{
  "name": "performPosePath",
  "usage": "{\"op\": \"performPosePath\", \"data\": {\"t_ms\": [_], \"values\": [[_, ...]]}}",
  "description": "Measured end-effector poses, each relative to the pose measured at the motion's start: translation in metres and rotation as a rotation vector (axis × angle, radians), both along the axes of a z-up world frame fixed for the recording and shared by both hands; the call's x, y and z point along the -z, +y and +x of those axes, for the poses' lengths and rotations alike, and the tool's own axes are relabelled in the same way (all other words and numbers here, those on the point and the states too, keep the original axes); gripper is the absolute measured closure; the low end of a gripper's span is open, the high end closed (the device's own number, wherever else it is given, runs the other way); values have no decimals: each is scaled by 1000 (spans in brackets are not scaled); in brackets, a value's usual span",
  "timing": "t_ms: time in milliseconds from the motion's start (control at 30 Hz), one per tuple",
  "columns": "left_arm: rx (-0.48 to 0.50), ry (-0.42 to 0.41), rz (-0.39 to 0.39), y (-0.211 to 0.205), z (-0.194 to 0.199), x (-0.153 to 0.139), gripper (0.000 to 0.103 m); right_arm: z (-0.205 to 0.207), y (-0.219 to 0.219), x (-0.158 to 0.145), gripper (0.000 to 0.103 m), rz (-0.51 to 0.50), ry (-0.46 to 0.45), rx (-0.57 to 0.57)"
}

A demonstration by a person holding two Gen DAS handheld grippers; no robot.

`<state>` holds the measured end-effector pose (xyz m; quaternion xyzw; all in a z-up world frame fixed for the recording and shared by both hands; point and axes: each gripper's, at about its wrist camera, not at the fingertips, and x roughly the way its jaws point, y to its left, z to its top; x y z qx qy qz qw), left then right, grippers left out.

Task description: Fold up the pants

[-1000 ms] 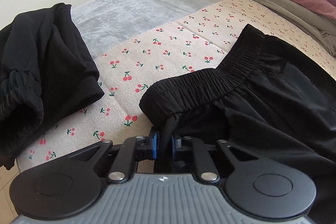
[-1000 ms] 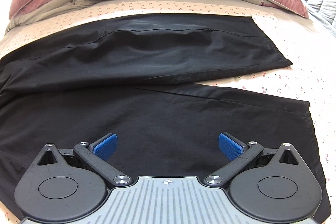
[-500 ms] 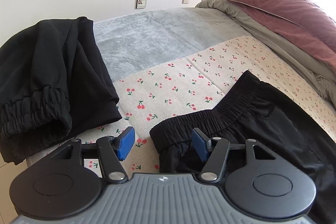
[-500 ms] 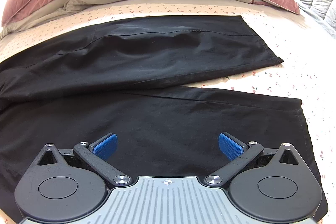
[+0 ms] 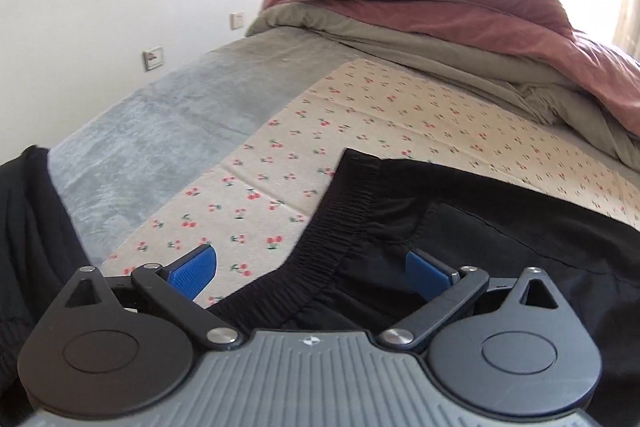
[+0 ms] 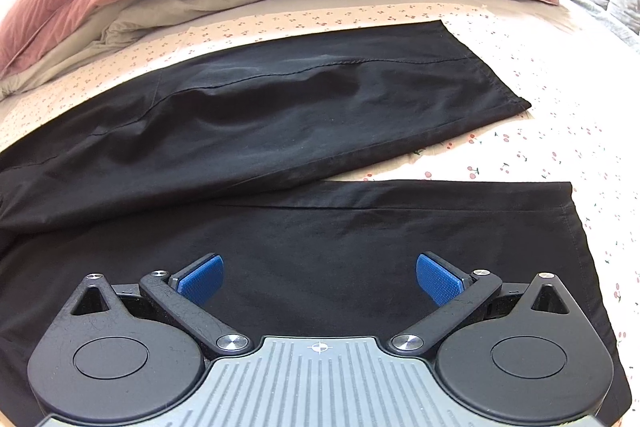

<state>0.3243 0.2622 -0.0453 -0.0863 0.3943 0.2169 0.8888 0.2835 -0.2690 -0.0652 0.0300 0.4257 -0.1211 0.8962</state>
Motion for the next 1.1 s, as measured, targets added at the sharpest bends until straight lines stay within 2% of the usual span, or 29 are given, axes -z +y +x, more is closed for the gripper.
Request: {"op": "performPosePath", "data": {"t_ms": [100,233,400,467,567,633,667,733,767,800,900,933,1100], "values": [[161,64,7,-24,39,15,3,6,-4,0,0,-14,8,6],[326,100,111,-60,89,22,3,10,-18,2,0,-6,22,52],[436,139,158,-90,150,29,3,14,-29,3,0,-10,30,78],[474,149,212,-104,171,35,3,17,-31,6,0,-20,41,74],[525,219,295,-121,200,56,4,23,-35,9,0,-18,59,74],[552,258,321,-126,213,72,15,26,-41,11,0,15,63,85],[565,266,318,-127,215,78,26,27,-46,12,0,36,63,97],[575,222,297,-127,215,80,45,29,-53,12,0,61,62,124],[590,210,266,-126,215,79,84,29,-56,13,0,63,61,139],[593,221,254,-127,216,79,103,30,-58,13,0,61,60,147],[638,218,349,-138,207,78,103,32,-63,15,0,65,63,170],[630,197,358,-141,203,74,103,31,-64,15,0,69,63,172],[601,67,253,-130,174,30,103,30,-69,15,0,104,54,202]]}}
